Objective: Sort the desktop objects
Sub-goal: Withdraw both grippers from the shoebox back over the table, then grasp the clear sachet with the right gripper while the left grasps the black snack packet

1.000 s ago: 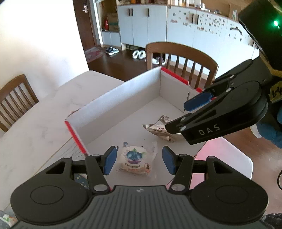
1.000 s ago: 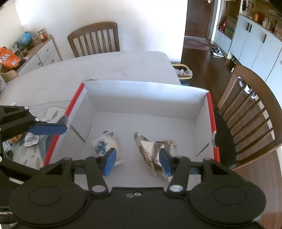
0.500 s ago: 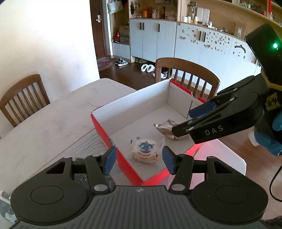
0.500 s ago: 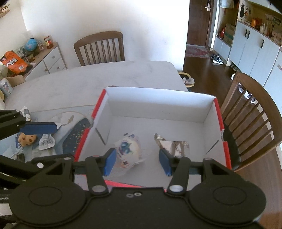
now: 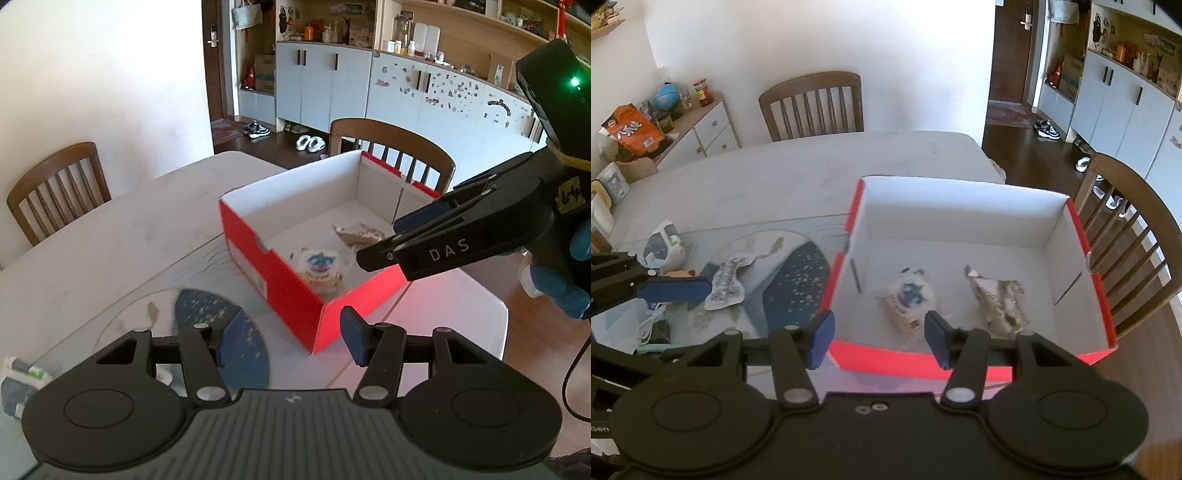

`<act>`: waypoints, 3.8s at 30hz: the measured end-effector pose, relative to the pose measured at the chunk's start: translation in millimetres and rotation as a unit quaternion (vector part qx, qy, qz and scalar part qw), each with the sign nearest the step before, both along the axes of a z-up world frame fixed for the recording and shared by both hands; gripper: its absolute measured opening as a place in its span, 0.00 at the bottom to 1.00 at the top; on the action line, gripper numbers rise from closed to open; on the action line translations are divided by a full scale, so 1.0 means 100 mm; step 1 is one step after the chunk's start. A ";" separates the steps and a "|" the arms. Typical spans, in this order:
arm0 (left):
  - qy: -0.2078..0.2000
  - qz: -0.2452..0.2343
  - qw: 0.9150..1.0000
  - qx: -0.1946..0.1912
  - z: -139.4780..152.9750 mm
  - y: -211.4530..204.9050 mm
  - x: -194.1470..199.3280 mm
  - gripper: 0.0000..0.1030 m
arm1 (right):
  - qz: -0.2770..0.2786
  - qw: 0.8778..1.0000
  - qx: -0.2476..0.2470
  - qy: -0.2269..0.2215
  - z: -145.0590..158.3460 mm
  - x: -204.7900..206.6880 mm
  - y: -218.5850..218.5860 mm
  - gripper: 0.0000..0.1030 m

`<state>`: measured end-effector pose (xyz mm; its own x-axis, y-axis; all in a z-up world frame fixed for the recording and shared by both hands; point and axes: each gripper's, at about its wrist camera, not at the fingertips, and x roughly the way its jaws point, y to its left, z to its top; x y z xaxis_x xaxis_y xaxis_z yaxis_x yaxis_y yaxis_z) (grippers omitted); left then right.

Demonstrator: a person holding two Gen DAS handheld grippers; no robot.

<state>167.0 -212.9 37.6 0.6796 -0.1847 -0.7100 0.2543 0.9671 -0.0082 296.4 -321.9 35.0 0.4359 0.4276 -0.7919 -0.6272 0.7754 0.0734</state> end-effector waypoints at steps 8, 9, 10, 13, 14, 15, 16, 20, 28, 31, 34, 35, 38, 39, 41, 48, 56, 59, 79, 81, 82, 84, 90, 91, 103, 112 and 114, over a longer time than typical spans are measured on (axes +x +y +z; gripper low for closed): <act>-0.008 0.014 1.000 -0.002 -0.04 0.31 -0.34 0.54 | 0.003 1.000 0.004 0.004 -0.06 -0.33 0.23 0.53; -0.009 0.016 1.000 -0.003 -0.04 0.35 -0.37 0.54 | 0.003 1.000 0.005 0.005 -0.07 -0.36 0.26 0.53; -0.010 0.019 1.000 -0.004 -0.05 0.39 -0.41 0.54 | 0.004 1.000 0.006 0.006 -0.07 -0.39 0.29 0.53; -0.012 0.025 1.000 -0.008 -0.05 0.51 -0.50 0.54 | 0.009 1.000 0.007 0.005 -0.08 -0.51 0.40 0.53; -0.012 0.028 0.999 -0.009 -0.06 0.56 -0.54 0.54 | 0.011 1.000 0.008 0.003 -0.08 -0.54 0.44 0.53; -0.014 0.030 0.999 -0.010 -0.06 0.59 -0.57 0.54 | 0.013 1.000 0.009 0.002 -0.08 -0.58 0.47 0.53; -0.016 0.031 0.999 -0.010 -0.06 0.62 -0.61 0.54 | 0.016 1.000 0.009 0.000 -0.08 -0.61 0.51 0.53; -0.019 0.041 0.999 -0.011 -0.09 0.78 -0.74 0.54 | 0.023 1.000 0.014 -0.002 -0.08 -0.72 0.65 0.54; -0.015 0.067 0.998 -0.004 -0.28 1.11 -0.99 0.54 | 0.052 0.999 0.009 -0.010 -0.24 -0.87 1.06 0.54; -0.014 0.078 0.997 -0.001 -0.36 1.23 -1.07 0.54 | 0.061 0.998 0.008 -0.008 -0.31 -0.90 1.17 0.55; -0.006 0.089 0.996 0.003 -0.47 1.35 -1.14 0.54 | 0.071 0.997 0.008 -0.007 -0.37 -0.93 1.27 0.55; -0.001 0.094 0.996 0.003 -0.51 1.39 -1.17 0.54 | 0.073 0.997 0.006 -0.008 -0.39 -0.94 1.31 0.56; 0.004 0.104 0.995 0.002 -0.60 1.48 -1.23 0.54 | 0.087 0.996 0.005 -0.012 -0.42 -0.97 1.38 0.58; 0.005 0.106 0.994 0.004 -0.62 1.51 -1.24 0.54 | 0.094 0.995 0.005 -0.016 -0.43 -0.99 1.40 0.61; 0.004 0.107 0.994 0.009 -0.65 1.54 -1.27 0.54 | 0.099 0.995 0.007 -0.018 -0.45 -1.01 1.44 0.64; 0.006 0.097 0.995 -0.001 -0.71 1.60 -1.33 0.72 | 0.108 0.994 0.008 -0.021 -0.49 -1.00 1.56 0.71; 0.012 0.098 0.995 0.004 -0.80 1.64 -1.36 0.89 | 0.124 0.992 0.009 -0.032 -0.58 -1.03 1.70 0.89; 0.011 0.099 0.995 0.001 -0.83 1.65 -1.38 1.00 | 0.131 0.991 0.008 -0.040 -0.64 -1.05 1.78 0.92; 0.033 0.086 0.996 0.013 -1.30 1.80 -1.30 1.00 | 0.151 0.986 -0.017 -0.064 -1.06 -0.85 2.29 0.93; 0.031 0.086 0.996 0.011 -1.33 1.81 -1.29 1.00 | 0.152 0.986 -0.022 -0.067 -1.11 -0.83 2.35 0.93; 0.032 0.086 0.996 0.012 -1.35 1.81 -1.28 1.00 | 0.151 0.986 -0.026 -0.065 -1.15 -0.80 2.39 0.93; 0.032 0.082 0.996 0.011 -1.37 1.82 -1.27 1.00 | 0.149 0.987 -0.028 -0.061 -1.20 -0.76 2.43 0.93; 0.035 0.081 0.996 0.006 -1.46 1.86 -1.26 1.00 | 0.153 0.986 -0.043 -0.053 -1.32 -0.70 2.49 0.93; 0.033 0.081 0.996 0.006 -1.47 1.86 -1.27 1.00 | 0.153 0.986 -0.045 -0.053 -1.33 -0.68 2.50 0.93; 0.036 0.076 0.996 0.002 -1.53 1.87 -1.24 0.91 | 0.138 0.989 -0.048 -0.026 -1.47 -0.57 2.54 0.91; 0.036 0.073 0.997 0.003 -1.52 1.83 -1.25 0.84 | 0.124 0.992 -0.035 -0.011 -1.48 -0.53 2.52 0.87; 0.036 0.073 0.997 0.008 -1.52 1.82 -1.25 0.81 | 0.124 0.992 -0.032 -0.013 -1.47 -0.52 2.51 0.78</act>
<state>41.7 -30.5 -114.6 0.6453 -0.0761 -0.7602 0.1099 0.9939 -0.0062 244.7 -70.5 -111.8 0.3453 0.4730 -0.8106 -0.7999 0.6000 0.0094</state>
